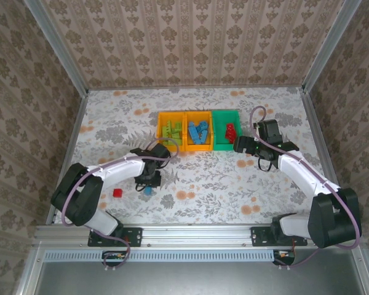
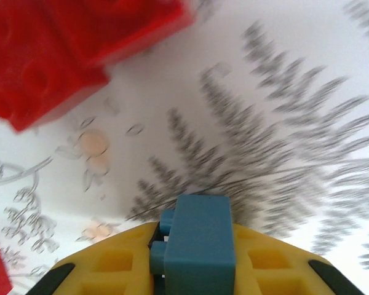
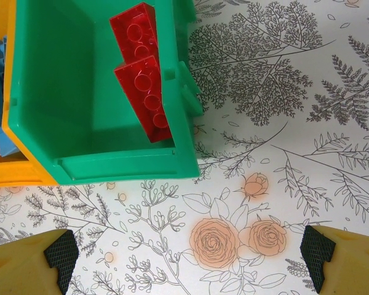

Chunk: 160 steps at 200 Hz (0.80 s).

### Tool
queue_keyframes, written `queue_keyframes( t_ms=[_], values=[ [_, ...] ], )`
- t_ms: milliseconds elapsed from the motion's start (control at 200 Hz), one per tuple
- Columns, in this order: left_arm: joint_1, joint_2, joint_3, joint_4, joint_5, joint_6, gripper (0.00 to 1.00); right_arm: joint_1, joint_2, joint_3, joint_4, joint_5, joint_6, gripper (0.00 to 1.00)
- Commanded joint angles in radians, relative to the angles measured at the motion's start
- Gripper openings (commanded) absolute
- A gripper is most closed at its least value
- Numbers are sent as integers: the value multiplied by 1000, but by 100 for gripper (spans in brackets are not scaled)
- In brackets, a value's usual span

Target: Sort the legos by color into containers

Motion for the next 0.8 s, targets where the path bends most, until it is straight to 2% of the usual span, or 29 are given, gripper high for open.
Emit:
queue_keyframes(
  t_ms=[0,260,455,610,795],
  values=[
    [-28,51,124,71,42,16,19,-6,-27,-11,-35,-11,15,96],
    [-42,259,546,144,111,148,19,-5,-71,-28,-59,-32,18,95],
    [-12,463,836,158,187,191,20,-4,-138,-79,-79,-41,38,93],
    [17,575,954,184,236,176,21,0,-192,-121,-71,-79,55,90],
    [33,632,1008,218,259,149,29,22,-215,-139,-66,-114,57,89]
  ],
)
